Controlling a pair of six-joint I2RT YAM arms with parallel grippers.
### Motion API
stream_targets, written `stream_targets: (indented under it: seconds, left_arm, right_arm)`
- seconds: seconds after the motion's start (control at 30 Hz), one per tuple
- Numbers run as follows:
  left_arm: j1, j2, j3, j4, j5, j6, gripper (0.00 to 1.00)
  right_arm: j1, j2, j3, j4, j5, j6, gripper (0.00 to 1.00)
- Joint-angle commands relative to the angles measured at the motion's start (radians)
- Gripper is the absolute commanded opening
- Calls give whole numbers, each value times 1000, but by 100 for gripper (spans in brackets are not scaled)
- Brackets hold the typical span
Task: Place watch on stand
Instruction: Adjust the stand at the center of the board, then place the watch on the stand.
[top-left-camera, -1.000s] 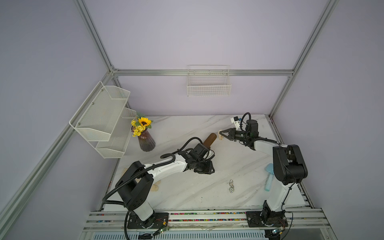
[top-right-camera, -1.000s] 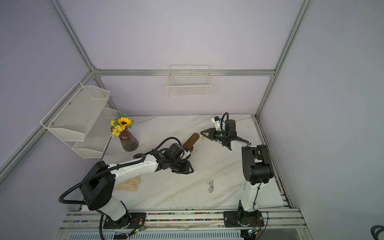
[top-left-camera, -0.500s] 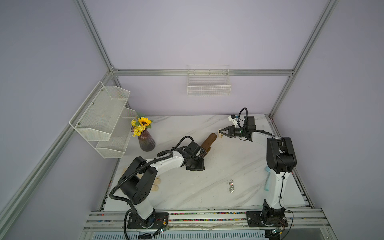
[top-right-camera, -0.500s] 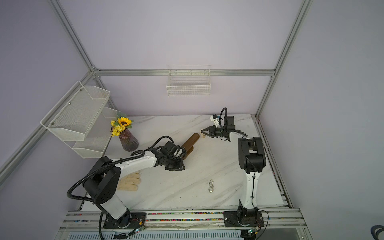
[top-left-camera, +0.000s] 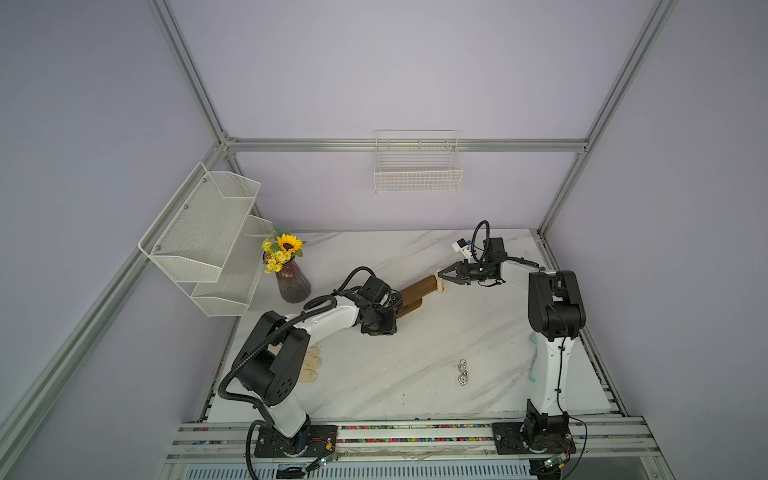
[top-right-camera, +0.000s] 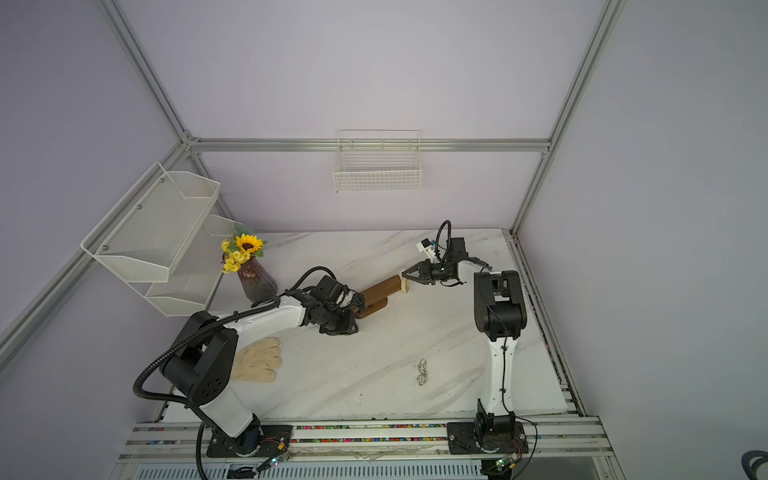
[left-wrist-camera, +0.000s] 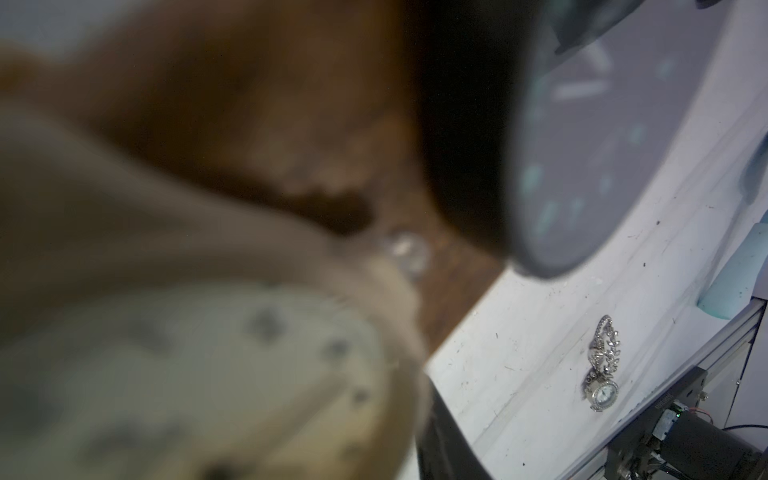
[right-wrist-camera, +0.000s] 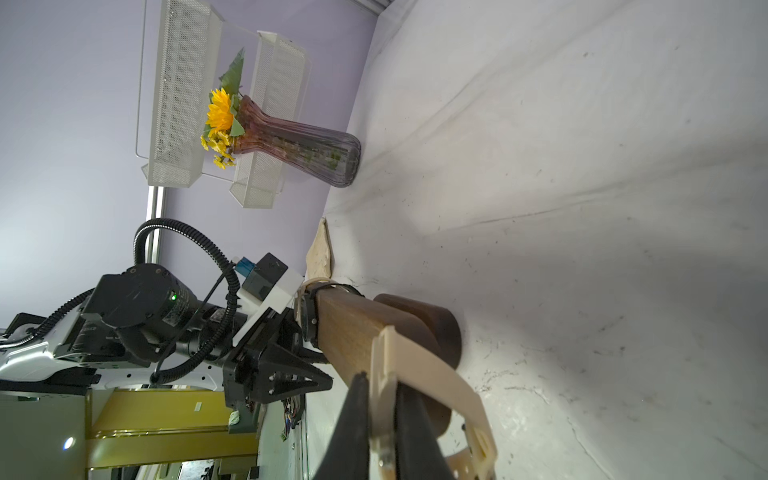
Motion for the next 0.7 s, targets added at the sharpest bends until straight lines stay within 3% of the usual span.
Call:
stream_targets:
  seconds: [0.0,0.33,0.67]
  left_arm:
    - [25,-7,49,-73,-14,30,34]
    - [61,7,111,-125,-20,77,33]
    - [93,-14,118,-140,-37,93,33]
  right_arm:
    - [-1,-54,-20,-56,-43,-87,0]
    - [15,-131,-143,12,-51,-71,0]
    - [17,1,60,-265,-85,-247,0]
